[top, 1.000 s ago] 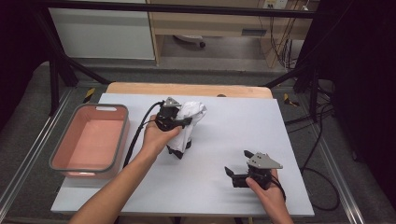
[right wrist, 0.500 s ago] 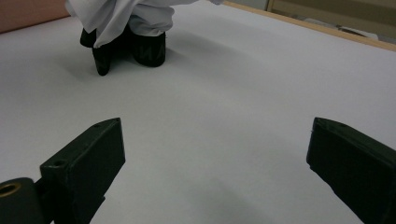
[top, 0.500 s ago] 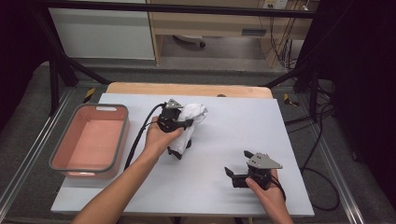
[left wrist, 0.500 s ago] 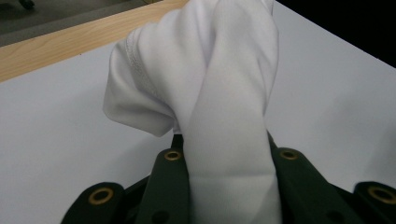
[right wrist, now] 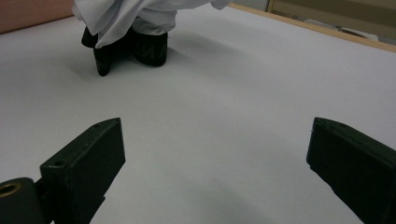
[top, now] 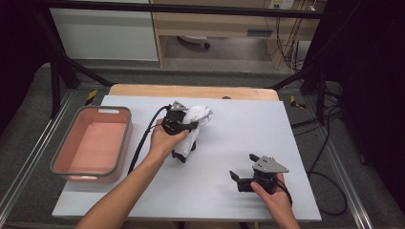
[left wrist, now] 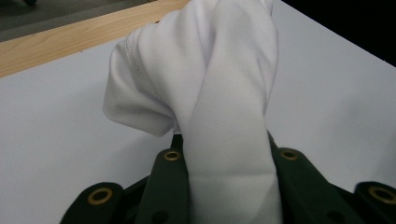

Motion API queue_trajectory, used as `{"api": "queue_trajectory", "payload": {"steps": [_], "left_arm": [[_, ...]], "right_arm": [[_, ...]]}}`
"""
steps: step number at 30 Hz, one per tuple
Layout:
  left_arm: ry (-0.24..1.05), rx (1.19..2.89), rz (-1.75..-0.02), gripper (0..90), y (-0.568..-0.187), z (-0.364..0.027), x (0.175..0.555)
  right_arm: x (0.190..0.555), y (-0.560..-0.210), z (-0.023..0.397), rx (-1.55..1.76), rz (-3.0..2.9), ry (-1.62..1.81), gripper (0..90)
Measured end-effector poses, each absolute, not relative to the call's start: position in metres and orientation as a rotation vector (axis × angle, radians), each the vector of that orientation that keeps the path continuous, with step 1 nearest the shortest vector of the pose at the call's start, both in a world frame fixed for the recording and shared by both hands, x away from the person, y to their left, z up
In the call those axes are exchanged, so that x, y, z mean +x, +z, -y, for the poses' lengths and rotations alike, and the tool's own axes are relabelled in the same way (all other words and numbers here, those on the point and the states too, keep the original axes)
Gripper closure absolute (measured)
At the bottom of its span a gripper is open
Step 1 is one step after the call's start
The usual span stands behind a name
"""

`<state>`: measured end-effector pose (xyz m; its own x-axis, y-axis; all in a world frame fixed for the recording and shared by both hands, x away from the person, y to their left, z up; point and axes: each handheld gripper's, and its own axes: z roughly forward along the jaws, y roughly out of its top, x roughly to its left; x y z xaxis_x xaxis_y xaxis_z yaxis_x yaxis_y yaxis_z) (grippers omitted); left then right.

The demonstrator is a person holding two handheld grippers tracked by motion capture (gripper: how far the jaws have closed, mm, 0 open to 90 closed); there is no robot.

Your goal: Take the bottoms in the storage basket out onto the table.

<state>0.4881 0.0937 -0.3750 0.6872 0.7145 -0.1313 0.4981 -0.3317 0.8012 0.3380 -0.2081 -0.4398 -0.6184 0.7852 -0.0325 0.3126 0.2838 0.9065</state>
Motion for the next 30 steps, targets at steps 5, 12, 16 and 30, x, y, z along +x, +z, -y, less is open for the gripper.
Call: {"api": "queue_trajectory", "payload": {"steps": [5,12,16,30], "left_arm": [[0.3,2.002,-0.942,74.9,-0.378,-0.091,0.49],[0.297,2.012,-0.935,74.8,-0.379,-0.087,0.489],[0.291,2.015,-0.936,74.8,-0.381,-0.085,0.49],[0.288,2.018,-0.929,74.9,-0.385,-0.075,0.489]], "right_arm": [[0.338,-0.44,0.209,0.977,-2.079,1.304,4.6],[0.339,-0.44,0.208,0.978,-2.079,1.309,4.6],[0.339,-0.44,0.208,0.975,-2.08,1.311,4.5],[0.339,-0.44,0.207,0.971,-2.08,1.311,4.4]]}}
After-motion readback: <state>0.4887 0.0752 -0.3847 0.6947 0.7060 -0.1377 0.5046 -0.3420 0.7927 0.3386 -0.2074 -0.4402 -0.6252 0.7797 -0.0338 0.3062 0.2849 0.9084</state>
